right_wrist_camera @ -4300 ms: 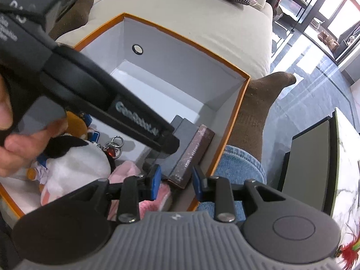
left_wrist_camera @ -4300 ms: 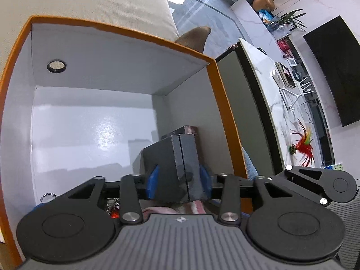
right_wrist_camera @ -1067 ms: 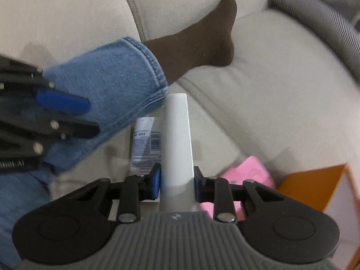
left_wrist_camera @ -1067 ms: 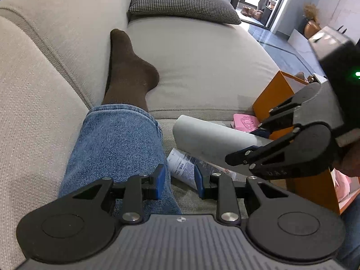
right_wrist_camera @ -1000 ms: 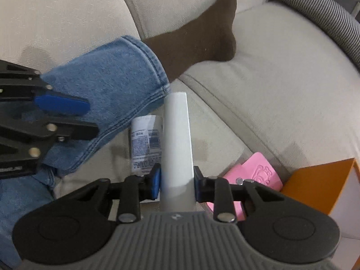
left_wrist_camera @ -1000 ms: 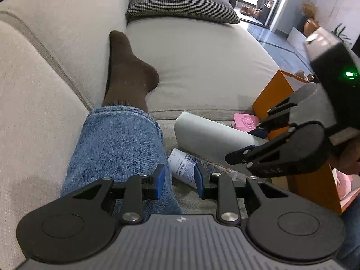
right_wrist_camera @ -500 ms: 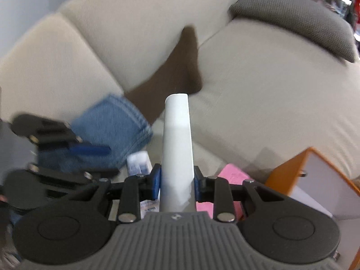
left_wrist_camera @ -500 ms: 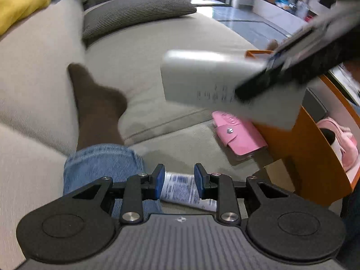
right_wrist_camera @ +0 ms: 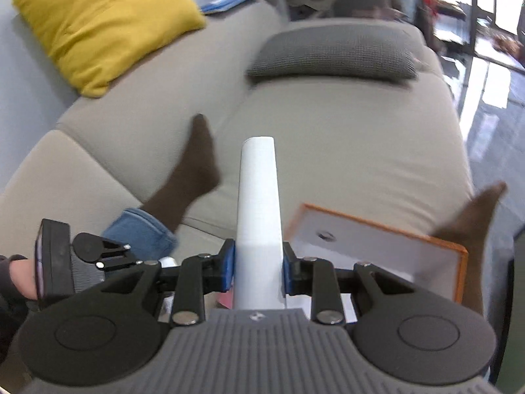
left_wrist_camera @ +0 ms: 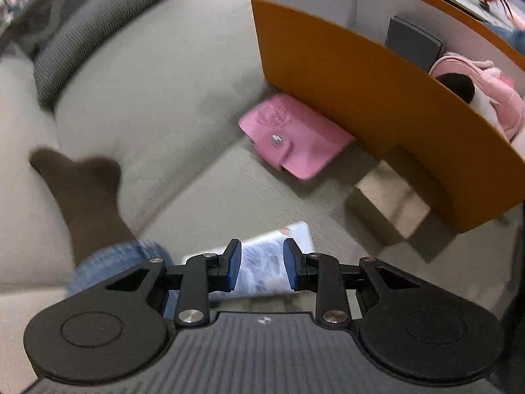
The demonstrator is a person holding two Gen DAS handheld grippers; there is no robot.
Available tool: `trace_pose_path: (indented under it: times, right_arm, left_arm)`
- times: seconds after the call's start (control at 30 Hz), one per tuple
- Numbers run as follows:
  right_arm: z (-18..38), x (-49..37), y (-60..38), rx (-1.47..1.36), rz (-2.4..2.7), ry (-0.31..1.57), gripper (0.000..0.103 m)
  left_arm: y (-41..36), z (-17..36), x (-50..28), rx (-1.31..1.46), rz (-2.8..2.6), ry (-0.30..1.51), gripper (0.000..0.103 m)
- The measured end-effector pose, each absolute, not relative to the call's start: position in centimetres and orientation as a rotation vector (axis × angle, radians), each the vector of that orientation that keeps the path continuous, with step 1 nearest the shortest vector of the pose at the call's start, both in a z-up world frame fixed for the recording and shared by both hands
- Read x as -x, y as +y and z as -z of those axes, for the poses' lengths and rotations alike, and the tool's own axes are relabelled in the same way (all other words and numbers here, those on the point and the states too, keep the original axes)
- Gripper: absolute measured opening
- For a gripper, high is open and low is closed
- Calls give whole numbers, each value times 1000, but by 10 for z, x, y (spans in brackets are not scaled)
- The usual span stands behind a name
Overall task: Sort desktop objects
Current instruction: 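Lift the white carton over the orange box with the right gripper while the left grasps the tube, then lower the white carton upright into the orange box and open the right gripper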
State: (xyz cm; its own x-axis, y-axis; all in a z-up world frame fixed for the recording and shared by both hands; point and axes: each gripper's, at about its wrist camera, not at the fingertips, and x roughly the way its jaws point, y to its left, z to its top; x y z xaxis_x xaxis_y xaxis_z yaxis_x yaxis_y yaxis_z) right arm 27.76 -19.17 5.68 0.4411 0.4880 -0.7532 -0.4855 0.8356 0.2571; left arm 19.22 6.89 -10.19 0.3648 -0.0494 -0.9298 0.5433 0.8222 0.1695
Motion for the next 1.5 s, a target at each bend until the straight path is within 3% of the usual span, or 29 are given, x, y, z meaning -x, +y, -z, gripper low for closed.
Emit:
trace_pose_path:
  times: [0.07, 0.13, 0.17, 0.57, 0.63, 0.67, 0.73, 0.9, 1.23, 1.5]
  right_arm:
    - [-47, -276, -205, -1, -564, 943, 30]
    - [-38, -275, -217, -13, -544, 948, 30]
    - [-33, -275, -222, -26, -539, 954, 30]
    - [-8, -270, -258, -116, -538, 966, 30]
    - [-6, -269, -262, -120, -531, 969, 30]
    - [-5, -269, -263, -124, -527, 971, 30]
    - [-3, -269, -266, -127, -518, 974, 30]
    - [-2, -268, -268, -95, -518, 975, 30]
    - [2, -287, -231, 254, -641, 990, 30]
    - [22, -313, -183, 778, -752, 976, 30]
  left_arm:
    - [67, 105, -191, -431, 369, 1163, 37]
    - [60, 110, -186, -409, 340, 1151, 53]
    - [55, 115, -183, -416, 334, 1147, 55]
    - [21, 150, -162, -711, 190, 1078, 55]
    - [22, 151, -162, -720, 187, 1080, 38]
    - [22, 150, -161, -719, 185, 1075, 36]
    - [23, 145, -160, -704, 191, 1061, 23]
    - [30, 116, -157, -626, 165, 993, 7]
    - [87, 42, -176, -258, 151, 976, 0]
    - [96, 45, -175, -174, 148, 994, 0]
